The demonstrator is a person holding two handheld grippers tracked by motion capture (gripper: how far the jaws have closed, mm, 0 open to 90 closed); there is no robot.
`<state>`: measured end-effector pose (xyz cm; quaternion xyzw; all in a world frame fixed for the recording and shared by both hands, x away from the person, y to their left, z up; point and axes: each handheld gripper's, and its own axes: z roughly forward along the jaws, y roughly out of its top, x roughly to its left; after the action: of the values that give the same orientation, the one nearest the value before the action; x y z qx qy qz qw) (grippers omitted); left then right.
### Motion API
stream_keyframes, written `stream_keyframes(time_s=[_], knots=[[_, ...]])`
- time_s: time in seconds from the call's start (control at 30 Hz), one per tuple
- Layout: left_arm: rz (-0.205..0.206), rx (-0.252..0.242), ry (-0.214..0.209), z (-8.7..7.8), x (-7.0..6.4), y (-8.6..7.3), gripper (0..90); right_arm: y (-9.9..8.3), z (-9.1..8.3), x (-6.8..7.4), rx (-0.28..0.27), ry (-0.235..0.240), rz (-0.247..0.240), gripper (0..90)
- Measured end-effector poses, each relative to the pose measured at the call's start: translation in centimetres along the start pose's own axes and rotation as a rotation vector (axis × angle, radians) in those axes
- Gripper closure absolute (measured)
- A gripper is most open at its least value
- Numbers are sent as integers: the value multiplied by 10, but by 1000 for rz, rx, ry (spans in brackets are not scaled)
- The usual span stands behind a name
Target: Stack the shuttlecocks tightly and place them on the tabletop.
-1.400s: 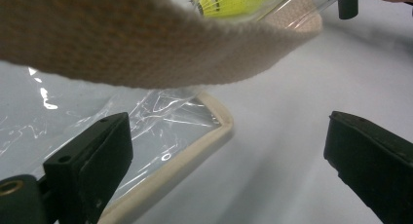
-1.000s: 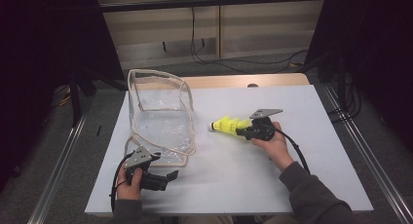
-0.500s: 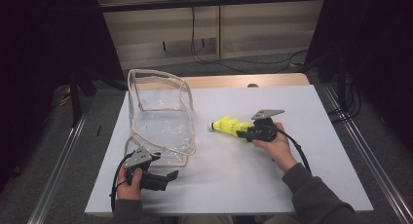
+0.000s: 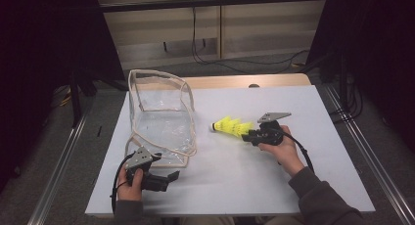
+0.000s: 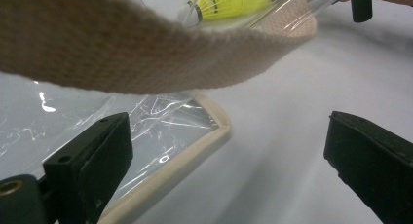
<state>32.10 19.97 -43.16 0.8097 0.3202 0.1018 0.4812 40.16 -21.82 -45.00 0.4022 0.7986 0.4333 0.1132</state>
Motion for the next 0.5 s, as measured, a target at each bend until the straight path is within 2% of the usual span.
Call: stream_keyframes(time_s=[0.13, 0.33, 0.5], knots=[[-1, -1, 1, 0, 0, 0, 38, -3, -1, 1, 6, 4, 2, 704], [2, 2, 1, 0, 0, 0, 39, -3, -2, 2, 3, 6, -19, 859], [3, 4, 1, 0, 0, 1, 38, -2, -2, 4, -16, 19, -35, 892]])
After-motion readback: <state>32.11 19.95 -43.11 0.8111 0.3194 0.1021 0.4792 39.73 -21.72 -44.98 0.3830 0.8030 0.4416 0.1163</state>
